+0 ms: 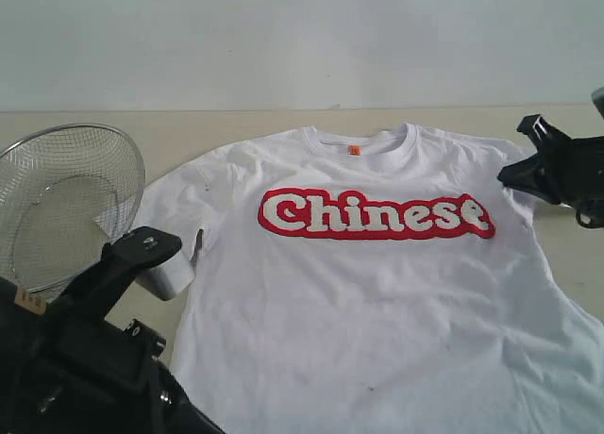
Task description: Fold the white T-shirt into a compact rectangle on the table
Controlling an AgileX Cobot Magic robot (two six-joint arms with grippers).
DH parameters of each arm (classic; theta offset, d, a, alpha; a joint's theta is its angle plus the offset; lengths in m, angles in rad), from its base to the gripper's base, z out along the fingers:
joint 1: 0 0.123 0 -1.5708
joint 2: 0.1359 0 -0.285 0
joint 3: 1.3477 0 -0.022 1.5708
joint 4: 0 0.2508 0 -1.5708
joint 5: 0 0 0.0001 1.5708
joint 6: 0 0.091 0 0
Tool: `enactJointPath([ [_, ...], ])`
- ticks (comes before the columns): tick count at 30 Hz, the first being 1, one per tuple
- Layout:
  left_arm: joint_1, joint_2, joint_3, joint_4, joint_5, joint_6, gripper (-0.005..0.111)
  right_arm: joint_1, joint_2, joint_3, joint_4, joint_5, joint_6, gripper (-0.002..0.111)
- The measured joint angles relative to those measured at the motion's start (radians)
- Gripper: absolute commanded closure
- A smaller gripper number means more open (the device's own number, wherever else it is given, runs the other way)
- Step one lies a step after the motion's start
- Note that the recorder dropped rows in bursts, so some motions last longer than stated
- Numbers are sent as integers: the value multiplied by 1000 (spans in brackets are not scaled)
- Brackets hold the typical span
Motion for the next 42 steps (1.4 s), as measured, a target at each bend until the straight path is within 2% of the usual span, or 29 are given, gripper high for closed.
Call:
enactJointPath([
  [18,0,0,0,0,2,0,102,217,0,-19,-191,-244,3,108],
  [20,0,0,0,0,2,0,102,221,0,-19,-234,-278,43,100],
  [22,0,0,0,0,2,0,102,221,0,-19,-280,-291,63,62],
  [23,0,0,0,0,2,0,102,221,0,-19,-302,-291,71,47],
  [24,0,0,0,0,2,0,102,221,0,-19,-315,-281,76,46],
  [27,0,0,0,0,0,0,102,221,0,-20,-347,-214,78,63],
  [31,0,0,0,0,-4,0,102,221,0,-20,-376,-149,80,65],
  [34,0,0,0,0,-4,0,102,221,0,-20,-389,-132,90,58],
  [36,0,0,0,0,-4,0,102,221,0,-20,-410,-144,106,43],
  [38,0,0,0,0,-4,0,102,221,0,-20,-436,-156,127,34],
  [42,0,0,0,0,-4,0,102,222,-2,-23,-458,-134,140,40],
])
